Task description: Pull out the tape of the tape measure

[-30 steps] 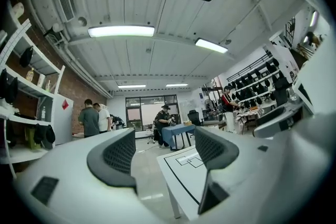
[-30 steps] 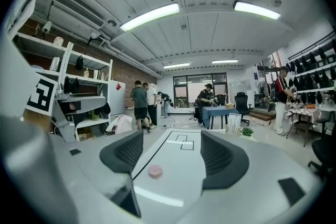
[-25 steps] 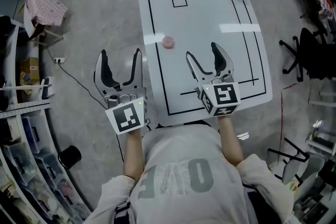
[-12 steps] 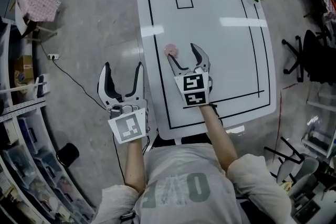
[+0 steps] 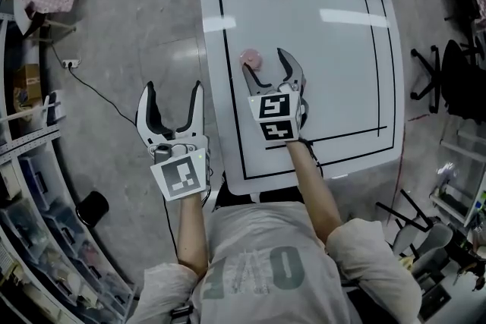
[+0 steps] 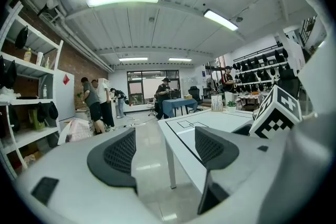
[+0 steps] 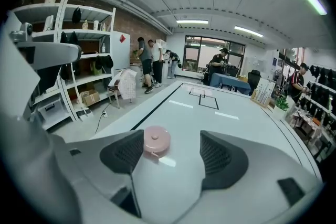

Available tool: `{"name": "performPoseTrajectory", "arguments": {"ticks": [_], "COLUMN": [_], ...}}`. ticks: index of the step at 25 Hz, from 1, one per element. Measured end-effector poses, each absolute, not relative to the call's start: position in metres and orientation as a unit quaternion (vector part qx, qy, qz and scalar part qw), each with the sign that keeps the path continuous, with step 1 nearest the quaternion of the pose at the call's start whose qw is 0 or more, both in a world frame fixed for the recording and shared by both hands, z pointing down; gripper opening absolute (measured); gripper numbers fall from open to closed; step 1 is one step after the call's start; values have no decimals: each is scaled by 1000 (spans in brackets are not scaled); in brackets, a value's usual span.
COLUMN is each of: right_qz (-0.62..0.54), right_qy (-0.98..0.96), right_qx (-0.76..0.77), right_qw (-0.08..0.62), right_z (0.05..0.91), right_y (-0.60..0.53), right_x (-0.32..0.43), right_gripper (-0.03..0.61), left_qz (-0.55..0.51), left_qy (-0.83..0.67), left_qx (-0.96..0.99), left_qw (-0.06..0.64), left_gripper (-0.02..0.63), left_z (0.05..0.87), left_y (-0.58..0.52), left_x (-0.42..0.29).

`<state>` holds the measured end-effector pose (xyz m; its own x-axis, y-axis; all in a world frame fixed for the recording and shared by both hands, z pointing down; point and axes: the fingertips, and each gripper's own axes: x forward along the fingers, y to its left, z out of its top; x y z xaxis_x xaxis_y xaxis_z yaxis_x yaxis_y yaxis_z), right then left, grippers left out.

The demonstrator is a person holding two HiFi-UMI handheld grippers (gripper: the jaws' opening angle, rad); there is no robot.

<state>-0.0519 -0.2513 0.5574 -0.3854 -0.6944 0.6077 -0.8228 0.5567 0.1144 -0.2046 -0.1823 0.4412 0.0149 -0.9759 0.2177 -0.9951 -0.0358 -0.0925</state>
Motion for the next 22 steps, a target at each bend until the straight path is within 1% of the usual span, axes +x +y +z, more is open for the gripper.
{"name": "performPoseTrajectory", "arguments": {"ticks": [15, 22], "right_qz": [103, 101], "right_qy": [-796, -793], "right_qx": [503, 513], "right_qw": [320, 313], "right_z": [559, 559], "right_y": [-263, -280], "right_x": [0, 9], "right_gripper": [325, 324], "left_qz": [111, 117], "left_qy": [-684, -682], "left_qx": [719, 720], "left_qw": [53, 57], "left_gripper": [327, 328], "left_z": [454, 461], "left_y": [-188, -194], "left_x": [-195, -193]}}
